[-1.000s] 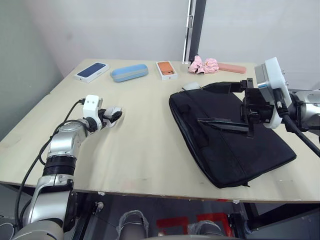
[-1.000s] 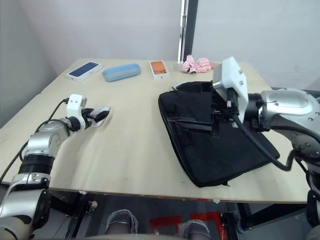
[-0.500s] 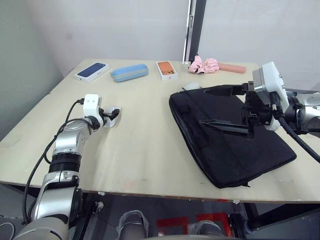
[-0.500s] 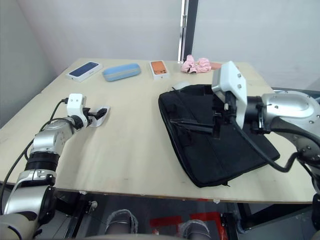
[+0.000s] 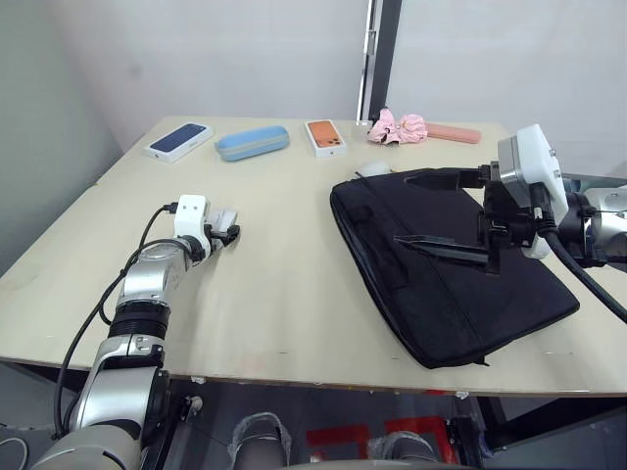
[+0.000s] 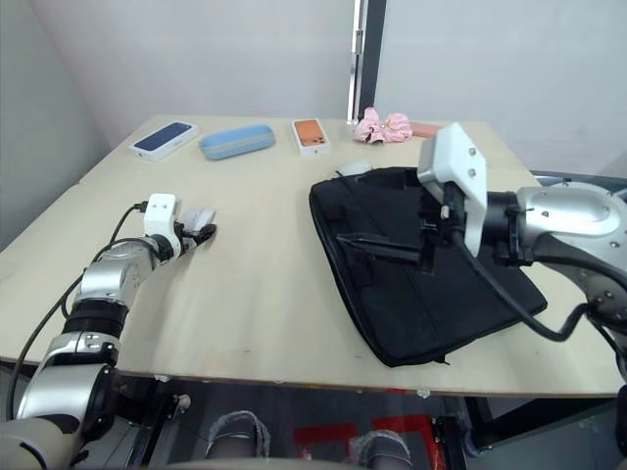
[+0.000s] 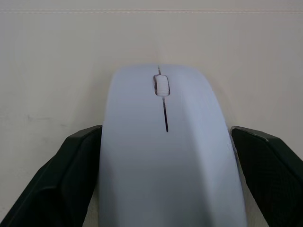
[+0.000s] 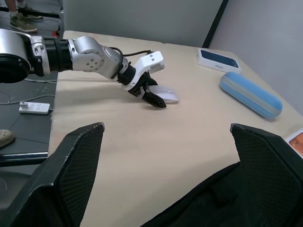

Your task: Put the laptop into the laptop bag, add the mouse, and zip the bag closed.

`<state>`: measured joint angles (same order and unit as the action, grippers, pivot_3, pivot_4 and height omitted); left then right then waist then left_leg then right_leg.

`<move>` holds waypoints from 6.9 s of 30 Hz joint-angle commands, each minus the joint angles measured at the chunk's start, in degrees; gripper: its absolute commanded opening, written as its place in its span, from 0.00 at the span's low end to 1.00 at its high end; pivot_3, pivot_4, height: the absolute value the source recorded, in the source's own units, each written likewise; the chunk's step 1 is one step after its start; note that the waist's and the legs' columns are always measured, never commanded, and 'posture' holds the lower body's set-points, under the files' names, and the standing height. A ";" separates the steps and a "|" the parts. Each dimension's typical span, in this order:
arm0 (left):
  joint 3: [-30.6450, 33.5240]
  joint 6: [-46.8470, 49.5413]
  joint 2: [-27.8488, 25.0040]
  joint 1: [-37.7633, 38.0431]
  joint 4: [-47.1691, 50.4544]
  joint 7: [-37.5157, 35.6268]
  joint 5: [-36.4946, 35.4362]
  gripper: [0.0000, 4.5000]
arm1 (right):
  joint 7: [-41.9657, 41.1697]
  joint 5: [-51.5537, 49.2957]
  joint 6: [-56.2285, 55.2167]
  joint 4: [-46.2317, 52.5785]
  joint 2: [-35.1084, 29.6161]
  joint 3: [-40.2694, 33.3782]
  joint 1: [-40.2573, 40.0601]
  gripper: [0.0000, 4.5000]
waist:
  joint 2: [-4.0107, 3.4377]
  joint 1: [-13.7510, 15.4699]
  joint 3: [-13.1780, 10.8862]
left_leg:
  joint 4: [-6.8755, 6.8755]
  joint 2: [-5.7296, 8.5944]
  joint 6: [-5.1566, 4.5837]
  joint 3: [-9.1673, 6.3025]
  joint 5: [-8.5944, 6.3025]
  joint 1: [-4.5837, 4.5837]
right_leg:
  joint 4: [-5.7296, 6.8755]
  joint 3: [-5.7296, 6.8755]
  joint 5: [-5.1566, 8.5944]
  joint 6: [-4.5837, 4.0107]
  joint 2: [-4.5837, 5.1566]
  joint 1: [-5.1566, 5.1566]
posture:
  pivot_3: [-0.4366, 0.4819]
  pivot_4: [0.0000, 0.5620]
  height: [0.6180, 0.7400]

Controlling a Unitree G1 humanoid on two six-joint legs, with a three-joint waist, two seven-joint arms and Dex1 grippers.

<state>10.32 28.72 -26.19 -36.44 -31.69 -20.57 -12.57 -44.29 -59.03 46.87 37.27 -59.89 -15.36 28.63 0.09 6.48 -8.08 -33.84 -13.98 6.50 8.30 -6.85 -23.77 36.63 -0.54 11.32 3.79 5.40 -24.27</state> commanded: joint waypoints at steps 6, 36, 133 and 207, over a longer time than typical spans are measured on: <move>-1.56 -0.75 -1.32 -0.82 -1.15 -2.53 1.67 0.63 | 1.06 0.01 -0.78 0.25 -0.18 -2.20 -0.41 1.00 | 0.00 0.18 0.00 | 0.05 0.02 0.00 -0.01 0.00 -0.01 | -0.08 0.02 0.00 0.01 0.02 0.00 | 0.48 0.27 1.00; -15.11 -25.83 -12.26 -7.24 -1.19 -63.77 -0.61 0.63 | 53.73 28.80 37.31 -9.15 34.76 29.89 11.31 1.00 | -0.06 -0.06 -0.03 | 1.15 -0.01 0.86 0.11 0.31 -0.34 | -0.53 0.15 -0.03 0.14 -0.12 -0.59 | 0.48 0.27 1.00; -12.02 -45.95 28.53 -26.85 -37.98 -34.14 10.88 1.00 | 56.42 -5.97 45.63 -17.59 34.57 -3.37 31.83 0.00 | -0.08 2.46 -0.04 | 0.78 0.05 0.69 -0.07 0.38 -0.37 | -0.36 0.25 -0.19 0.26 -0.05 -0.37 | 0.48 0.27 1.00; -11.13 -43.29 23.65 -22.77 -33.12 -46.78 5.80 0.03 | 61.25 -9.65 45.63 -15.75 36.44 -4.21 30.45 0.00 | -0.13 2.21 -0.06 | 0.88 0.14 0.68 -0.10 0.38 -0.41 | -0.49 0.31 -0.23 0.34 0.03 -0.37 | 0.48 0.27 1.00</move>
<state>-2.16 -13.77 -2.13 -57.83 -66.74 -65.88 -5.45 16.82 -67.69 92.23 18.58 -23.23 -17.28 57.92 -0.04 8.69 -8.15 -32.95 -13.84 7.18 8.20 -6.47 -24.18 36.15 -0.23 11.09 4.13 5.43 -24.63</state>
